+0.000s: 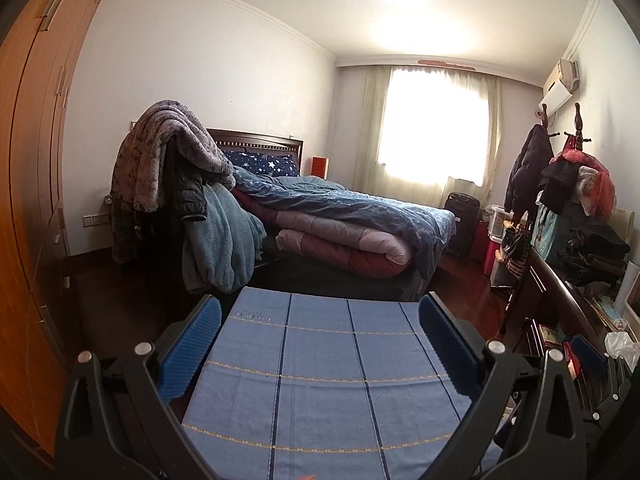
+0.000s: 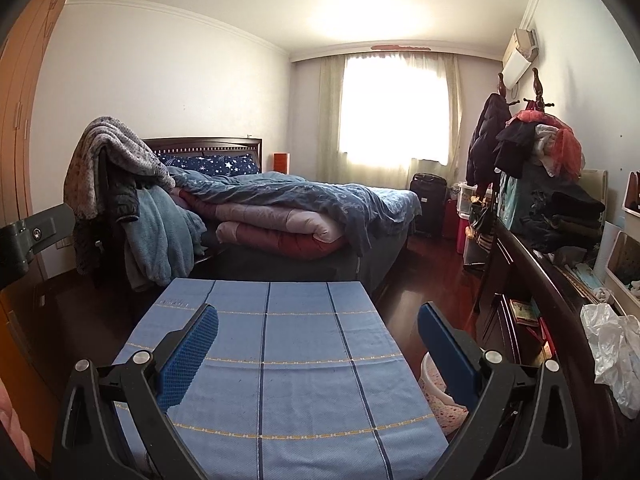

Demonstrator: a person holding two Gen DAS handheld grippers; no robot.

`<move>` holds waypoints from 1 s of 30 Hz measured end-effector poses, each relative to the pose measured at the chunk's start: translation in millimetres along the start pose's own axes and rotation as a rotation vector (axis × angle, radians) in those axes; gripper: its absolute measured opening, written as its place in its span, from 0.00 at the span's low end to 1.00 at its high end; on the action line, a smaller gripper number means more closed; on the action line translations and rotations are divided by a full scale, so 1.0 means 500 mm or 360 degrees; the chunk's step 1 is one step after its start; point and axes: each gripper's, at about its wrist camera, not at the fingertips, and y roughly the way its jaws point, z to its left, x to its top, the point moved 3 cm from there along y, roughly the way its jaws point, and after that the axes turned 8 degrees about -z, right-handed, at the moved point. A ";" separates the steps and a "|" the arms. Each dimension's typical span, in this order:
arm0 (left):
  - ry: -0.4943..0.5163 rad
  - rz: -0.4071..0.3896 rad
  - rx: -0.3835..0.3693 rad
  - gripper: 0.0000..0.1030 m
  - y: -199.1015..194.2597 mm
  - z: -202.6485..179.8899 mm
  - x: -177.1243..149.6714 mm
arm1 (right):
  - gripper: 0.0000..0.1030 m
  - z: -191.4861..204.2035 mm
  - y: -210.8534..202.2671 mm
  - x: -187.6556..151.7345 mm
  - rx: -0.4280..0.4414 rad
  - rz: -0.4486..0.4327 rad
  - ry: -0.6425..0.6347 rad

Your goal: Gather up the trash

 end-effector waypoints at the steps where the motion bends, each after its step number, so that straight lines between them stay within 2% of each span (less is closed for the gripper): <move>1: 0.0003 0.0000 0.0001 0.97 0.000 0.000 -0.001 | 0.96 0.000 0.000 0.000 0.0001 0.0003 -0.0001; 30: -0.0025 0.0000 0.0013 0.97 -0.005 0.013 -0.008 | 0.96 0.008 0.000 0.000 0.0002 0.0003 -0.0011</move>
